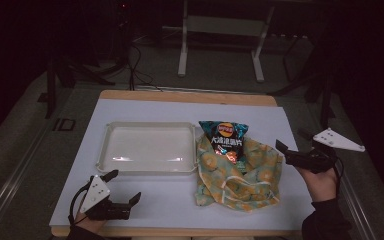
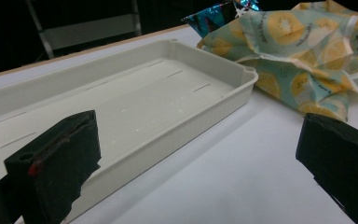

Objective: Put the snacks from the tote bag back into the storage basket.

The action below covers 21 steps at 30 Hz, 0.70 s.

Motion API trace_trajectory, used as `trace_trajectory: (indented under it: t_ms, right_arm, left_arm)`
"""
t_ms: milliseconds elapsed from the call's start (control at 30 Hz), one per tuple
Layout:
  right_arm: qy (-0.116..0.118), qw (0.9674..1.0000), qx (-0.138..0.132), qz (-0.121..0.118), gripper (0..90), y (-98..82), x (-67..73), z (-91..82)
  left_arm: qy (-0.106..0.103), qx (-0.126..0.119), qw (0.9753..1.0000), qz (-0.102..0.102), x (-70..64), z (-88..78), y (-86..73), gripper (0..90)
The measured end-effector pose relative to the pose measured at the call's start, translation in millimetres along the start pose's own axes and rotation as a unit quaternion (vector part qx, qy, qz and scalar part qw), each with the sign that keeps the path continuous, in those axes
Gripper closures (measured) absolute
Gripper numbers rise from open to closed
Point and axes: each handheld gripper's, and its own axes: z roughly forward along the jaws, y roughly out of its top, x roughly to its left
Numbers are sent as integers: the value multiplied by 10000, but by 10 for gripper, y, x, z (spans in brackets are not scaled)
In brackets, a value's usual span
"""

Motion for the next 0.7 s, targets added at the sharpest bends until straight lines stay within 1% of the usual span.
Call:
trace_trajectory:
  t_ms: [67, 100, 133, 167, 233, 367, 433, 500, 533, 567, 600, 633, 700]
  right_arm:
    - [43, 10000, 25, -37, 109, 35, 15, 66]
    - [123, 9999, 37, -28, 124, 51, 19, 96]
    - [123, 9999, 37, -28, 124, 51, 19, 96]
    - [156, 9999, 44, -31, 124, 63, 22, 118]
    - [213, 9997, 63, -93, 127, 111, 41, 220]
    - [350, 9990, 208, -170, 132, 171, 67, 386]
    - [452, 9983, 288, -207, 132, 197, 74, 475]
    - [575, 9976, 352, -176, 135, 216, 75, 562]
    - [575, 9976, 352, -176, 135, 216, 75, 562]
    - [602, 9973, 397, -164, 136, 222, 74, 608]
    - [712, 9960, 517, -164, 139, 226, 69, 740]
    - [712, 9960, 517, -164, 139, 226, 69, 740]
    - [817, 9949, 574, -134, 140, 220, 66, 821]
  left_arm:
    - [-40, -64, 10000, -42, 1, -5, 5, 2]
    - [-50, -81, 9999, -51, -1, -6, 7, 2]
    - [-50, -81, 9999, -51, -1, -6, 7, 2]
    - [-66, -98, 9999, -14, -9, -4, 10, 2]
    - [-85, -73, 9999, 36, -19, 3, 12, 2]
    - [-119, -36, 9999, 77, -28, 17, 13, 2]
    - [-120, -39, 9999, 81, -28, 18, 14, 2]
    - [-125, -47, 9999, 82, -27, 17, 15, 2]
    - [-125, -47, 9999, 82, -27, 17, 15, 2]
    - [-122, -45, 9999, 87, -24, 17, 14, 2]
    - [-124, -47, 9999, 83, -23, 17, 15, 2]
    - [-127, -52, 9999, 81, -21, 17, 15, 2]
    - [-139, -64, 9998, 84, -21, 17, 16, 2]
